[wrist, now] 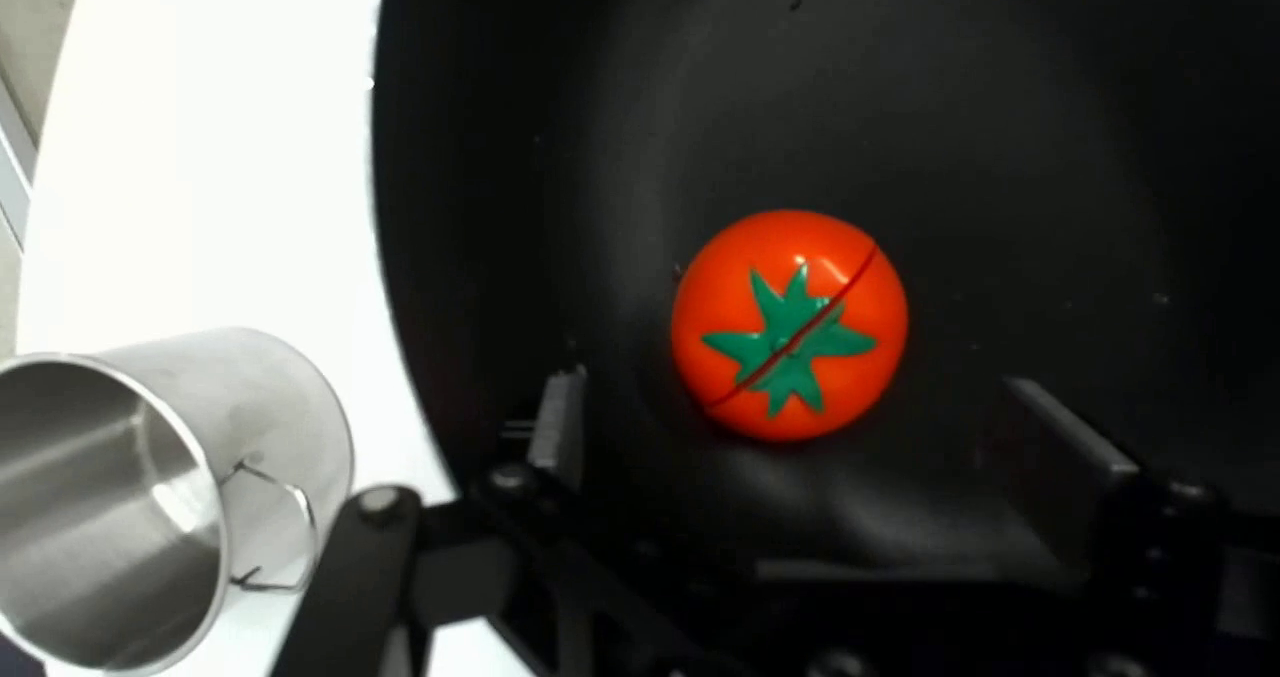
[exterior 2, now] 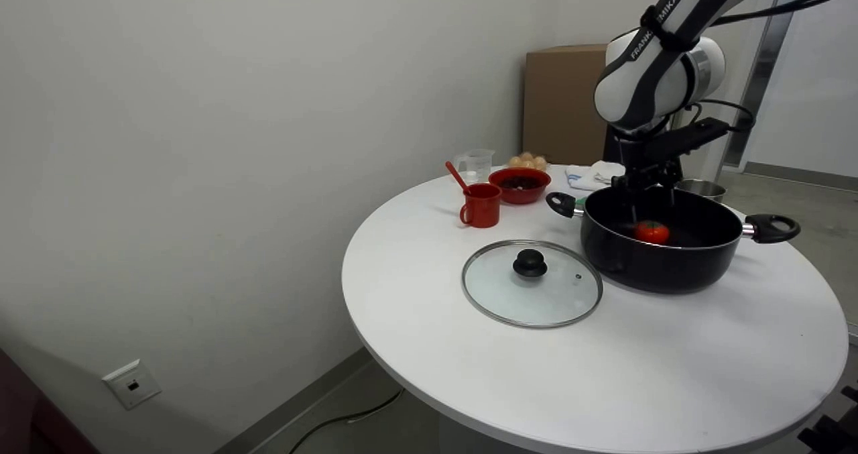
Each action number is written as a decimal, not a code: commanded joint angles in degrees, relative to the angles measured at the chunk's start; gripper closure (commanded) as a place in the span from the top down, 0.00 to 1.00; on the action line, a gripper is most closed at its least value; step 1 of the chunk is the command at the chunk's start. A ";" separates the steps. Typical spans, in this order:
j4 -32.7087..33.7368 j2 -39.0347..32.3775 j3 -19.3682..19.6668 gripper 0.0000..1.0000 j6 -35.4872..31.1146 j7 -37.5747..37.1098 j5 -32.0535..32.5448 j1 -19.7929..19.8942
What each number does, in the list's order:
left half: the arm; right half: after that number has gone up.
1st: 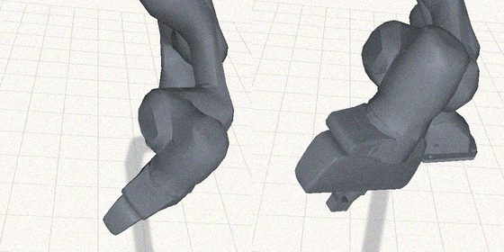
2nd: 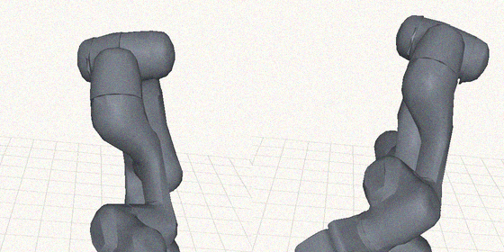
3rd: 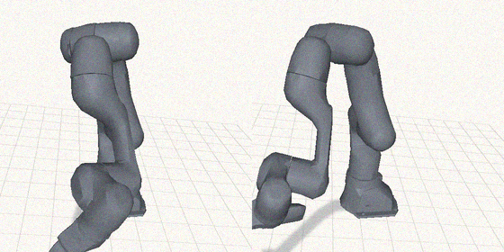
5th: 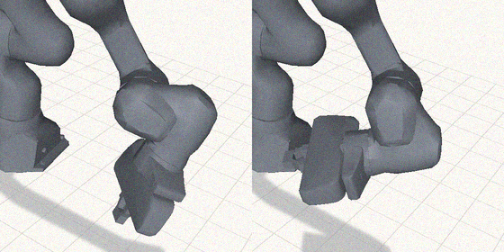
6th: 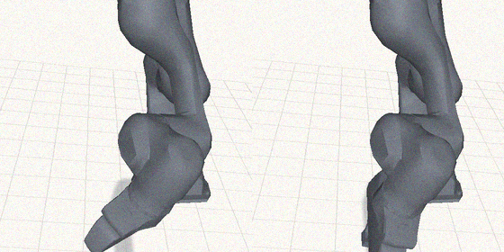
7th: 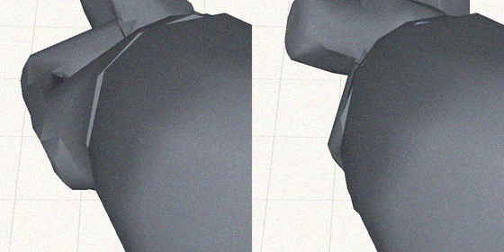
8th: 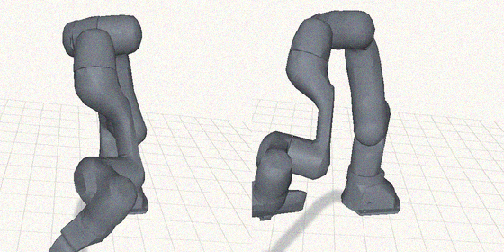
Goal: Uncover the pot and place the tomato and broccoli toys inside then cover it up again
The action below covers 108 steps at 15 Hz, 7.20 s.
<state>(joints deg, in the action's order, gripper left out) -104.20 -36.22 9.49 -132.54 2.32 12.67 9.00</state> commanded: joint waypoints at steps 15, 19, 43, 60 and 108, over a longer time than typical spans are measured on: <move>24.38 -1.15 -0.81 1.00 12.94 -5.33 -10.77 3.35; 26.36 -4.70 -0.87 1.00 7.10 -6.62 -10.80 3.96; 30.95 -18.04 -4.29 1.00 7.04 -5.71 -14.32 3.12; 29.74 -15.29 -4.97 0.15 6.46 -4.17 -14.33 2.70; -4.86 6.69 -1.71 0.15 4.57 -2.60 0.25 -1.54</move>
<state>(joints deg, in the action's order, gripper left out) -112.27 -26.27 7.88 -127.82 0.07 13.56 8.20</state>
